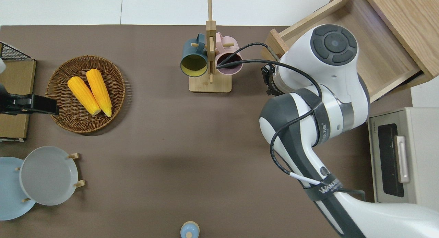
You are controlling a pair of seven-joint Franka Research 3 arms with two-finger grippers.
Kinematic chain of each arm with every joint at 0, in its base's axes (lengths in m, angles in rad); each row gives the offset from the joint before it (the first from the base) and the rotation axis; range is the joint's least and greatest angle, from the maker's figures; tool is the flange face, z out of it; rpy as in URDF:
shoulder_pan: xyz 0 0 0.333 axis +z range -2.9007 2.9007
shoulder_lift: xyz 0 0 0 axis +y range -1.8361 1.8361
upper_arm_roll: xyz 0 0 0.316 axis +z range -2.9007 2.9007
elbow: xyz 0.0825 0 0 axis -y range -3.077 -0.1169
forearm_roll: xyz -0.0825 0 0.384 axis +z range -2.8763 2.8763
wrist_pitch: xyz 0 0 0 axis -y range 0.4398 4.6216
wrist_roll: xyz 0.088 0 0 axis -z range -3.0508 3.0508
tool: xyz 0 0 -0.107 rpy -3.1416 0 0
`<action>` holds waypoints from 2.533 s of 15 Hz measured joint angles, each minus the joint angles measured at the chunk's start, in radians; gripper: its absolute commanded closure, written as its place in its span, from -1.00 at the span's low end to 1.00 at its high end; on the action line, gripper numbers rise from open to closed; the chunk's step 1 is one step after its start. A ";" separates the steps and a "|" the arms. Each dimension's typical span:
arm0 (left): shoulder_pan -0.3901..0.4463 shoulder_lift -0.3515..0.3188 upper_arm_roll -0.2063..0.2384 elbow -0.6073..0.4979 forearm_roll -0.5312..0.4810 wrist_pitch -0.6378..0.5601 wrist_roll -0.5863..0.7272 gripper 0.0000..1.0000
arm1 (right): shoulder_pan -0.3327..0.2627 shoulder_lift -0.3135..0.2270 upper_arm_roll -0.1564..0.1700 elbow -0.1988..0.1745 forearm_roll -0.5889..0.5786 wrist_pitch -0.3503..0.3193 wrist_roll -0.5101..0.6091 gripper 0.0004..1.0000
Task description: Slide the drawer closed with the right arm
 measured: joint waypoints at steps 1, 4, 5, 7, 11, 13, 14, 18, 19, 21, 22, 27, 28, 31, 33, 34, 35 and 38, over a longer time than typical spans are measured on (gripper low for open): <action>0.000 0.000 0.000 0.000 0.000 0.000 0.000 -1.00 | -0.002 0.004 -0.007 0.006 0.000 0.001 -0.013 1.00; 0.000 0.000 0.000 0.000 0.000 0.000 0.000 -0.99 | -0.029 0.013 -0.013 0.024 0.000 0.003 -0.062 1.00; 0.000 0.000 0.000 0.000 0.000 0.000 0.000 -1.00 | -0.041 0.015 -0.014 0.028 0.000 0.003 -0.078 1.00; 0.000 0.000 0.000 0.000 0.000 0.000 0.000 -1.00 | -0.064 0.018 -0.015 0.033 0.000 0.003 -0.107 1.00; 0.000 0.000 0.000 0.000 0.000 0.000 0.000 -0.99 | -0.111 0.019 -0.015 0.034 0.001 0.005 -0.167 1.00; 0.000 0.000 0.000 0.000 0.000 0.000 0.000 -0.99 | -0.138 0.020 -0.015 0.034 0.020 0.007 -0.190 1.00; 0.000 0.000 0.000 0.000 0.000 0.000 0.000 -1.00 | -0.147 0.020 -0.015 0.034 0.024 0.007 -0.203 1.00; 0.000 0.000 0.000 0.000 0.000 0.000 0.000 -0.99 | -0.182 0.020 -0.015 0.035 0.026 0.008 -0.261 1.00; 0.000 0.000 0.000 0.000 0.000 0.000 0.000 -1.00 | -0.192 0.020 -0.015 0.035 0.026 0.008 -0.279 1.00; 0.000 0.000 0.000 0.000 0.000 0.000 0.000 -1.00 | -0.216 0.020 -0.015 0.035 0.027 0.008 -0.318 1.00; 0.000 0.000 0.000 0.000 0.000 0.000 0.000 -1.00 | -0.229 0.020 -0.014 0.035 0.032 0.008 -0.337 1.00; 0.000 0.000 0.000 0.000 0.000 0.000 0.000 -0.99 | -0.286 0.020 -0.014 0.035 0.055 0.005 -0.433 1.00; 0.000 0.000 0.000 0.000 0.000 0.000 0.000 -0.99 | -0.295 0.020 -0.014 0.035 0.055 0.004 -0.452 1.00; 0.000 0.000 0.000 0.000 0.000 0.000 0.000 -0.99 | -0.332 0.020 -0.015 0.035 0.063 0.004 -0.501 1.00; 0.000 0.000 0.000 0.000 0.000 0.000 0.000 -1.00 | -0.361 0.020 -0.015 0.035 0.069 0.004 -0.544 1.00; 0.000 0.000 0.000 0.000 0.000 0.000 0.000 -1.00 | -0.375 0.020 -0.015 0.035 0.071 0.003 -0.567 1.00; 0.000 0.000 0.000 0.000 0.000 0.000 0.000 -0.99 | -0.385 0.019 -0.012 0.035 0.082 -0.006 -0.584 1.00; 0.000 0.000 0.000 0.000 0.000 0.000 0.000 -0.99 | -0.394 0.019 -0.010 0.035 0.108 -0.012 -0.617 1.00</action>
